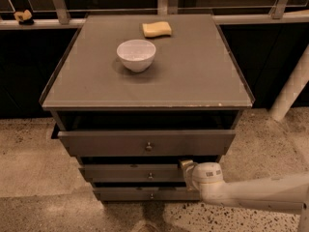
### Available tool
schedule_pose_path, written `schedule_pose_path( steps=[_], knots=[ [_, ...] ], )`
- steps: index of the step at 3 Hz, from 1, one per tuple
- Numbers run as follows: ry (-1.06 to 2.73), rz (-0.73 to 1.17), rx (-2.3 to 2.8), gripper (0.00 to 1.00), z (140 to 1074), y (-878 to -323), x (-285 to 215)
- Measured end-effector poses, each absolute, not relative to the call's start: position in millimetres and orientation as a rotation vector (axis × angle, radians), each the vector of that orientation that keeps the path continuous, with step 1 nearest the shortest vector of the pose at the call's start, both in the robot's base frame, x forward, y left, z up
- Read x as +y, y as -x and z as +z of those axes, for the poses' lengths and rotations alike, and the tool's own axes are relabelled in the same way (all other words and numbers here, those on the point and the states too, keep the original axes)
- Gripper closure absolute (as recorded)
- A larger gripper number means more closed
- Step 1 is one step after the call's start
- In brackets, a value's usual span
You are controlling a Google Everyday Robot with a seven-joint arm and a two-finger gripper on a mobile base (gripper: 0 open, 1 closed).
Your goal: Open middle drawer
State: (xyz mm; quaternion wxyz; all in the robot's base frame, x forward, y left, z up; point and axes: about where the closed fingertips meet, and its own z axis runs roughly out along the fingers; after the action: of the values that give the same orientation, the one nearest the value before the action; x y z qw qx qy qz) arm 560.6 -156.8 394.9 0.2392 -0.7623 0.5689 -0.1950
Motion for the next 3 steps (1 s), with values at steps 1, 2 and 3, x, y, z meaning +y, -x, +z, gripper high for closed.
schedule_pose_path(
  steps=[1, 2, 3],
  knots=[
    [2.087, -0.534, 1.558, 0.42, 394.8, -560.6, -156.8],
    [2.087, -0.534, 1.558, 0.65, 394.8, -560.6, -156.8],
    [2.087, -0.534, 1.558, 0.88, 394.8, -560.6, -156.8]
  ],
)
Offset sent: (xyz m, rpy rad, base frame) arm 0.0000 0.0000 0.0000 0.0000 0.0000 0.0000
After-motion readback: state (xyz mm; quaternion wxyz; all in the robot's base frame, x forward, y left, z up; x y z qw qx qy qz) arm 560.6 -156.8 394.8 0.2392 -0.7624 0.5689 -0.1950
